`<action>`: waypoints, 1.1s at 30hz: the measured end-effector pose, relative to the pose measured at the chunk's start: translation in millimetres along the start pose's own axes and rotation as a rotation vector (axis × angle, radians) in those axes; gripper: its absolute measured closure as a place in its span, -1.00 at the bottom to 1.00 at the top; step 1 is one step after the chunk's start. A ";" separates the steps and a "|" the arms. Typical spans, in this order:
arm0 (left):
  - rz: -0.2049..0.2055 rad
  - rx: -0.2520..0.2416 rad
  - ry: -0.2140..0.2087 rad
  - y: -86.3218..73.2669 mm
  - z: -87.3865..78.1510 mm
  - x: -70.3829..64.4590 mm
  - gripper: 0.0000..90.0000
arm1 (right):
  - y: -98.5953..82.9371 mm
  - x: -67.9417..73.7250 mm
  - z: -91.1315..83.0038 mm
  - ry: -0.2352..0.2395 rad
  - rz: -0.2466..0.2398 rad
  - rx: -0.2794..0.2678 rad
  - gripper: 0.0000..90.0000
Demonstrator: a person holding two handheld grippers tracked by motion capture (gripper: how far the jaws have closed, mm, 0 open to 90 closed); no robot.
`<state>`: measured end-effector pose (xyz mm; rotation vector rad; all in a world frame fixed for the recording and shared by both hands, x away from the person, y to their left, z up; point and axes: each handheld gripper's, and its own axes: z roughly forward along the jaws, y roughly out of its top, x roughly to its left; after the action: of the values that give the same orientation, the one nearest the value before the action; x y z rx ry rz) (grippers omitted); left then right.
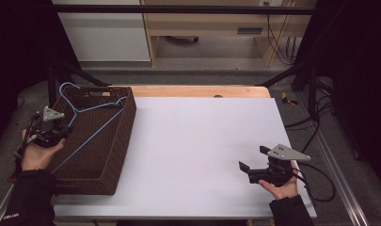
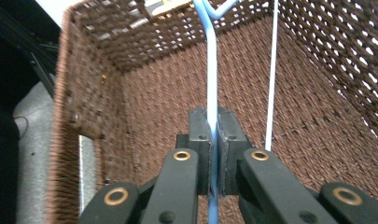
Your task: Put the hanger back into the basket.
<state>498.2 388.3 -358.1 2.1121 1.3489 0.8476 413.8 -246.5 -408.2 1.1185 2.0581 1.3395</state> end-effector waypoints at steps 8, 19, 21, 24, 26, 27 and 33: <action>-0.025 0.064 -0.039 -5.3 10.0 -8.2 0.87 | 0.2 -0.5 -0.8 -0.005 -0.001 -0.005 -0.93; -0.082 -0.183 -0.152 5.6 -37.4 -31.4 0.32 | 0.9 -0.9 -2.6 -0.006 0.002 -0.013 -0.93; -0.077 -0.233 -0.185 7.4 -47.2 -40.9 0.18 | 1.1 -0.9 -3.1 -0.008 0.003 -0.017 -0.94; -0.069 -0.313 -0.210 8.9 -57.9 -56.2 -0.01 | 1.3 -0.9 -3.5 -0.007 0.004 -0.024 -0.94; -0.063 -0.350 -0.233 9.0 -62.8 -66.2 -0.11 | 1.5 -1.0 -4.1 -0.009 0.002 -0.027 -0.94; -0.059 -0.365 -0.250 8.8 -64.4 -71.3 -0.15 | 1.6 -1.1 -4.5 -0.009 0.002 -0.029 -0.95; -0.042 -0.430 -0.326 4.8 -68.3 -100.4 -0.41 | 2.0 -1.6 -6.0 -0.010 0.003 -0.041 -0.95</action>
<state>419.7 299.3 -331.9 1.7834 0.9413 0.6676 411.2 -250.7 -403.8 1.1088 2.0135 1.3687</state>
